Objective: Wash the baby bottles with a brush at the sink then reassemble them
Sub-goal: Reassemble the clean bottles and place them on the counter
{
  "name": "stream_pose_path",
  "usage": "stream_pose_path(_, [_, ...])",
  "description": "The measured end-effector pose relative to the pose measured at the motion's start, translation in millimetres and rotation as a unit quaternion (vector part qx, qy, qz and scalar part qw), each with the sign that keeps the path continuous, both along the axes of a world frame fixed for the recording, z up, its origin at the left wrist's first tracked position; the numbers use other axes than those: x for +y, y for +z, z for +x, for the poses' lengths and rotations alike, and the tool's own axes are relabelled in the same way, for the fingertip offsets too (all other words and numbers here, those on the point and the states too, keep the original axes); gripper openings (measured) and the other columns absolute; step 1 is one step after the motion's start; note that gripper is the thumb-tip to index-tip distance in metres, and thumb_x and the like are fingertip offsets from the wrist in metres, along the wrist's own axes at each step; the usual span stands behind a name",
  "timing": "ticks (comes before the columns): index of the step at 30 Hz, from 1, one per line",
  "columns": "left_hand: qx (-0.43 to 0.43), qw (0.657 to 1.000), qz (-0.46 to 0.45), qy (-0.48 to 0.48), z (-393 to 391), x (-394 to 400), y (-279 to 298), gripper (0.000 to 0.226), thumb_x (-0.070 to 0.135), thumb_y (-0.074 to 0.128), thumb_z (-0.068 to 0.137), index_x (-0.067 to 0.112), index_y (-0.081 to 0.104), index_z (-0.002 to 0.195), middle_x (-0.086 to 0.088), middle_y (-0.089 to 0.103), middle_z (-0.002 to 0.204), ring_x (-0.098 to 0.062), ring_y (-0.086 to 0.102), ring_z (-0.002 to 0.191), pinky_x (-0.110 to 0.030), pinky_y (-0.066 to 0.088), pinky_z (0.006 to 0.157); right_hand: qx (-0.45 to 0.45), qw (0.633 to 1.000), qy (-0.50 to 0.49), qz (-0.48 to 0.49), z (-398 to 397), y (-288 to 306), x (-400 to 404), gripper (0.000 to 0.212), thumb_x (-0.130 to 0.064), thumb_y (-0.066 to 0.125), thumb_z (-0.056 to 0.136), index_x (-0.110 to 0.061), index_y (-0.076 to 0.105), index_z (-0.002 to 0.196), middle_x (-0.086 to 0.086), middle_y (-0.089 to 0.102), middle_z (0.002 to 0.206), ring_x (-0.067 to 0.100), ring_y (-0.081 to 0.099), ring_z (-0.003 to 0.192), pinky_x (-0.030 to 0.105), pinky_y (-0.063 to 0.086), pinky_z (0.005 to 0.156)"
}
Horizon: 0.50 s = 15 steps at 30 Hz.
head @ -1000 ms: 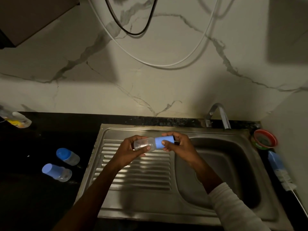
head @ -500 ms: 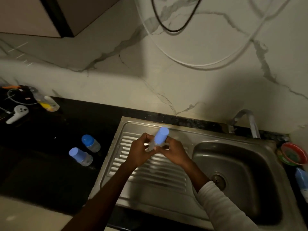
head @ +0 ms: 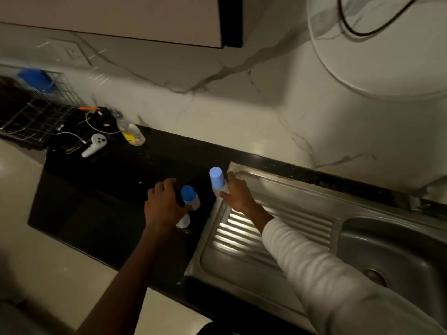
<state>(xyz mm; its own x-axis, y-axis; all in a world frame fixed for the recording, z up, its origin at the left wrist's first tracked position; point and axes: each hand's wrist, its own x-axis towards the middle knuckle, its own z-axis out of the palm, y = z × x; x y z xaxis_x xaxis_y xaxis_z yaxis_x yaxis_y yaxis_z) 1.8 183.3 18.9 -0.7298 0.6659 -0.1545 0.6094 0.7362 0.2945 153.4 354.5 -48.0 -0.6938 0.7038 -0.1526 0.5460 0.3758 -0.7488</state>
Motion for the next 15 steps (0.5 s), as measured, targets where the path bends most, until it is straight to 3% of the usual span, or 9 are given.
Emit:
stream_pose_path(3, [-0.11,0.993,-0.026,0.027,-17,-15,-14,0.098,0.038,0.09,0.068,0.028,0.034,0.148,-0.007,0.046,0.147,-0.029,0.048,0.133,-0.053,0.049,0.103,-0.019,1.0,-0.003,0.006,-34,-6,-5,0.061,-0.014,0.073,0.091,0.001,0.042,0.141,0.019,0.058,0.136,0.036,0.055,0.126,0.036,0.041,0.099])
stream_pose_path(6, [-0.16,0.987,-0.019,0.015,-26,-22,-29,0.067,0.036,0.083,0.078,0.027,0.048,0.134,-0.001,0.058,0.127,-0.018,0.061,0.111,-0.044,0.055,0.094,-0.046,0.999,-0.006,0.021,-54,-21,-7,0.051,-0.011,0.073,0.089,0.001,0.048,0.132,0.02,0.059,0.13,0.038,0.057,0.121,0.038,0.042,0.097])
stream_pose_path(9, [-0.156,0.988,-0.004,-0.009,-29,-26,-34,0.037,0.034,0.077,0.085,0.028,0.057,0.116,0.003,0.061,0.112,-0.009,0.062,0.094,-0.039,0.058,0.087,-0.059,0.998,0.002,0.016,-66,-32,-8,0.051,-0.011,0.071,0.091,-0.001,0.047,0.135,0.02,0.057,0.134,0.036,0.055,0.125,0.037,0.041,0.102])
stream_pose_path(15, [-0.159,0.986,-0.024,-0.041,-36,-23,-35,0.039,0.032,0.076,0.086,0.027,0.056,0.119,0.006,0.057,0.114,-0.012,0.06,0.101,-0.04,0.056,0.092,-0.045,0.999,-0.005,0.002,-86,-43,-11,0.045,-0.018,0.069,0.093,-0.004,0.05,0.132,0.016,0.061,0.132,0.031,0.059,0.122,0.037,0.046,0.1])
